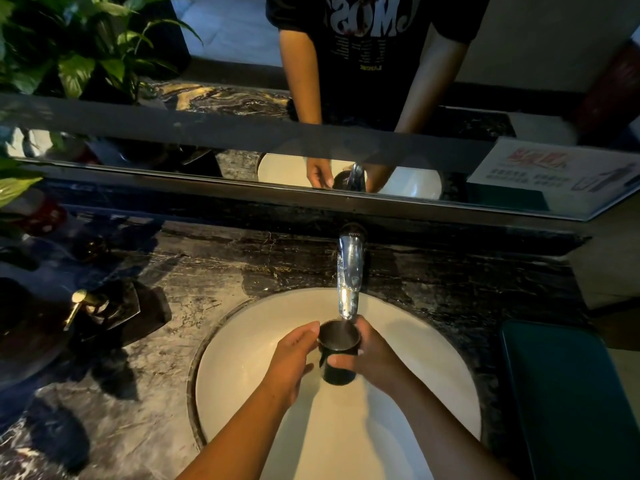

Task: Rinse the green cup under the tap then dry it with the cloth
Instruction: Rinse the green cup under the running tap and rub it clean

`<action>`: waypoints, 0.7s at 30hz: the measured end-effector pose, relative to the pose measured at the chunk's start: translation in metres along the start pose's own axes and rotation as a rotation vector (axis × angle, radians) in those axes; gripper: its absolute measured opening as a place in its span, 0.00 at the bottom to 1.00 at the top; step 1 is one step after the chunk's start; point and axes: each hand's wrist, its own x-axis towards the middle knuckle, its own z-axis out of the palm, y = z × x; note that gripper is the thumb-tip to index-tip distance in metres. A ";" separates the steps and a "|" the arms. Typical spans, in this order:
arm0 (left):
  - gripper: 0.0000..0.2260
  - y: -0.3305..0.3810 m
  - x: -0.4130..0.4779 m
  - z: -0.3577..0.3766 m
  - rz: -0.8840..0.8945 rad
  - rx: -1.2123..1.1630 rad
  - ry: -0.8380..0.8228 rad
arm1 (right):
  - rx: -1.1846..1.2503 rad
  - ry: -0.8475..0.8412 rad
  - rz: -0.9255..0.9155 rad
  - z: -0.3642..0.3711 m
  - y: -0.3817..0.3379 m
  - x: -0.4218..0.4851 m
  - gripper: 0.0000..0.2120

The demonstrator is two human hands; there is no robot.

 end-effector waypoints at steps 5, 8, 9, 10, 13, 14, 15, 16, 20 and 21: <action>0.14 -0.001 -0.002 -0.003 0.007 -0.002 -0.024 | 0.111 -0.005 0.029 0.001 0.003 0.000 0.38; 0.14 0.000 -0.003 -0.002 0.006 0.003 -0.028 | 0.159 0.015 0.036 -0.001 0.003 -0.001 0.38; 0.14 0.001 -0.004 -0.001 0.006 0.000 -0.025 | 0.168 0.037 0.039 -0.002 0.003 -0.001 0.38; 0.14 0.001 -0.004 0.000 0.008 0.000 -0.025 | 0.159 0.028 0.041 -0.003 0.003 0.000 0.38; 0.12 0.003 -0.005 0.001 0.021 0.006 -0.051 | 0.090 -0.054 0.055 -0.002 0.001 -0.001 0.39; 0.12 0.004 -0.006 0.001 0.019 0.007 -0.053 | 0.093 -0.040 0.066 -0.003 0.000 0.000 0.40; 0.12 0.004 -0.007 0.002 0.018 0.009 -0.056 | 0.107 -0.007 0.074 -0.003 0.000 0.001 0.39; 0.12 0.005 -0.007 0.002 0.017 0.010 -0.059 | 0.117 0.016 0.081 -0.004 -0.001 0.001 0.37; 0.12 0.006 -0.010 0.002 0.017 0.013 -0.083 | 0.098 -0.042 0.111 -0.001 0.003 0.003 0.36; 0.12 0.005 -0.010 0.002 0.014 0.020 -0.084 | 0.113 -0.027 0.105 -0.002 0.003 0.003 0.37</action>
